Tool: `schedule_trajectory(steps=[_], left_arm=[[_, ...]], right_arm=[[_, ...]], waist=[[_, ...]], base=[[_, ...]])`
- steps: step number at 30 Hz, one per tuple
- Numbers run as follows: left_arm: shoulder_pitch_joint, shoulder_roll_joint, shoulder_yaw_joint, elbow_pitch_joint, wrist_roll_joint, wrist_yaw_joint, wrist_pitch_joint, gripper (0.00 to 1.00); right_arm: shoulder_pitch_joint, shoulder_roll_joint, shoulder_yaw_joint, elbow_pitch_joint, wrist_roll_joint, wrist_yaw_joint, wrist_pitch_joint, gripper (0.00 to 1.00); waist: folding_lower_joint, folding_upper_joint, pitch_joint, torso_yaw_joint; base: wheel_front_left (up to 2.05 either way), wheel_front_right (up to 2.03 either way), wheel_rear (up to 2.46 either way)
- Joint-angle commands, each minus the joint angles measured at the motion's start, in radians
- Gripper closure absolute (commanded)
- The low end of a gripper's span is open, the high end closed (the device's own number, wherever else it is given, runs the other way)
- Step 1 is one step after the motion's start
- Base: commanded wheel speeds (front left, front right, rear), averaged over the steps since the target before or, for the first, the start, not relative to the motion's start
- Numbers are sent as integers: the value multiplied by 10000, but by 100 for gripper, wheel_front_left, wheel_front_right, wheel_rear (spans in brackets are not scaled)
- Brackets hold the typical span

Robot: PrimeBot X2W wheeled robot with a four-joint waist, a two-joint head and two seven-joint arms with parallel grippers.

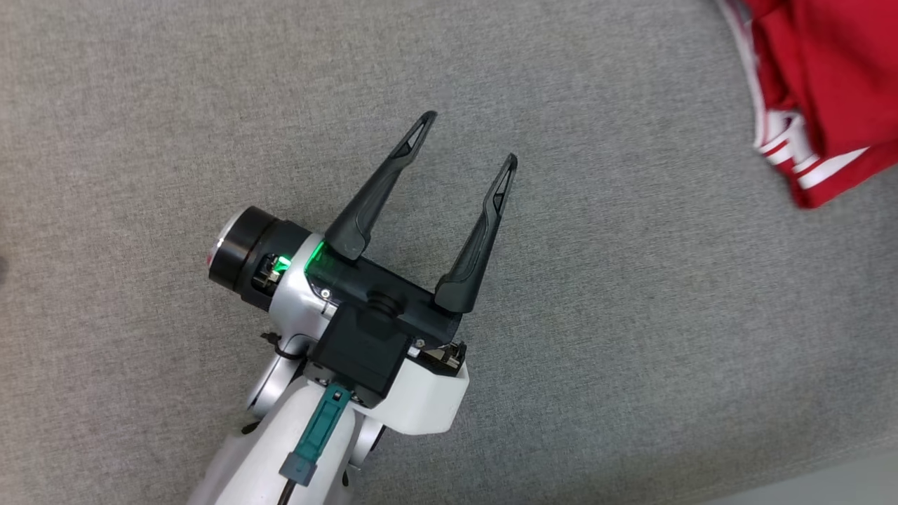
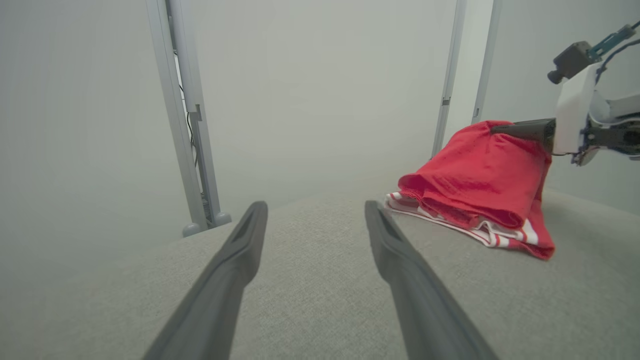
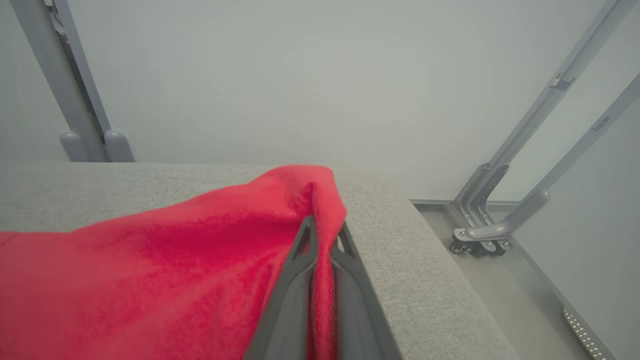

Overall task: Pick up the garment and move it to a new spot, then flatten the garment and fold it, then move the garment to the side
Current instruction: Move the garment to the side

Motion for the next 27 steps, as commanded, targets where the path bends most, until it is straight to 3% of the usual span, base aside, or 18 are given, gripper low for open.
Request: schedule_trajectory(steps=[1, 9, 17, 18, 19, 25, 27], left_arm=[[-189, 101, 7, -163, 163, 49, 59, 0], [-340, 245, -121, -460, 341, 99, 272, 0], [-389, 322, -174, -499, 291, 86, 348, 0], [-421, 316, -197, -490, 282, 83, 357, 0], [-473, 300, -239, -479, 270, 101, 368, 0], [-321, 305, -264, -373, 149, 185, 291, 0], [-193, 293, -250, -306, 47, 238, 230, 0]], right_arm=[[-176, -147, -413, 92, -314, -3, -58, 100], [-559, -491, -2094, 410, -1657, -3, -58, 100], [-734, -392, -2384, 747, -2527, -3, -58, 98], [-790, -405, -2532, 841, -2695, -3, -58, 70], [-832, -402, -2836, 923, -3222, -3, -58, 2], [-617, -55, -4381, 1066, -5049, -3, -58, 0], [-453, 344, -4705, 784, -5408, -3, -58, 0]], waist=[[0, 0, 273, 82], [0, 0, 620, 99], [0, 0, 766, 242], [0, 0, 779, 276], [0, 0, 783, 343], [0, 0, 469, 542], [0, 0, 255, 583]], base=[[0, 0, 0], [0, 0, 0], [0, 0, 0], [0, 0, 0], [0, 0, 0], [0, 0, 0], [0, 0, 0]])
